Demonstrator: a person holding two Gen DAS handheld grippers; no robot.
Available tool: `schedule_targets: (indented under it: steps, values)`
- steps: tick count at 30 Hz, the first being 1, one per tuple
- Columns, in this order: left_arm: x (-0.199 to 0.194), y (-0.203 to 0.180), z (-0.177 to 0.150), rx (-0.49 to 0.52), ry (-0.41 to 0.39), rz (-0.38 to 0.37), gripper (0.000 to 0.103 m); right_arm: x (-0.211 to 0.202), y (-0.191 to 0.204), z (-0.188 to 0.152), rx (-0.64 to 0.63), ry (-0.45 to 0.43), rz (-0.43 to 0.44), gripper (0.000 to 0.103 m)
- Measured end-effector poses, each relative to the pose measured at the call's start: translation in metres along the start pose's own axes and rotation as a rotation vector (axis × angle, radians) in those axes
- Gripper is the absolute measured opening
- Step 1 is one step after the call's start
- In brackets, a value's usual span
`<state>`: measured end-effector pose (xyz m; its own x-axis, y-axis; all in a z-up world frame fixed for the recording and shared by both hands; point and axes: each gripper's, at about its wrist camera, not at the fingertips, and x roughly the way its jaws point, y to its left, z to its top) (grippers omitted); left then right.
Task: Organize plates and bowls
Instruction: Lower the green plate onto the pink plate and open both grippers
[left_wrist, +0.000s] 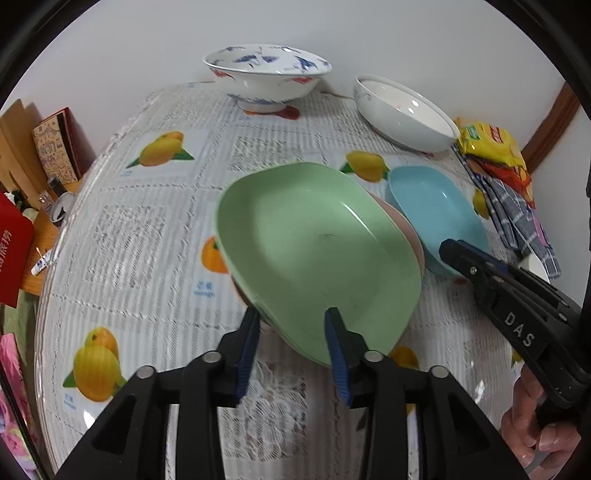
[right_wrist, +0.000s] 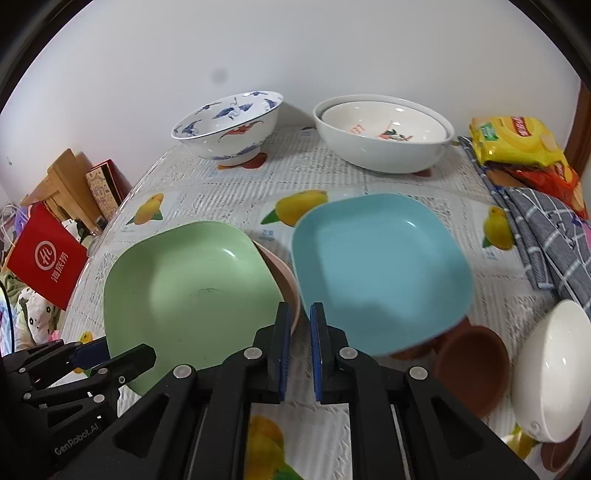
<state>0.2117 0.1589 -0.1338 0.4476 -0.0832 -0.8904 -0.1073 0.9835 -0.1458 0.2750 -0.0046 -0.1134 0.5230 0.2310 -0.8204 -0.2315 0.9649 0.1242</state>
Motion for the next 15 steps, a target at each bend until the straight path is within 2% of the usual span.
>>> schedule_targets:
  steps: [5,11,15]
  values:
    - [-0.012,-0.011,-0.009,0.021,-0.01,0.028,0.05,-0.017,-0.008,-0.011,0.007,-0.009,0.005,0.015]
    - [-0.034,-0.017,-0.019,0.029,-0.034,0.042,0.05,-0.04,-0.012,-0.025,-0.007,-0.027,-0.001,0.029]
    - [-0.043,-0.02,-0.025,0.021,-0.055,0.034,0.05,-0.054,-0.015,-0.034,-0.008,-0.035,-0.001,0.03]
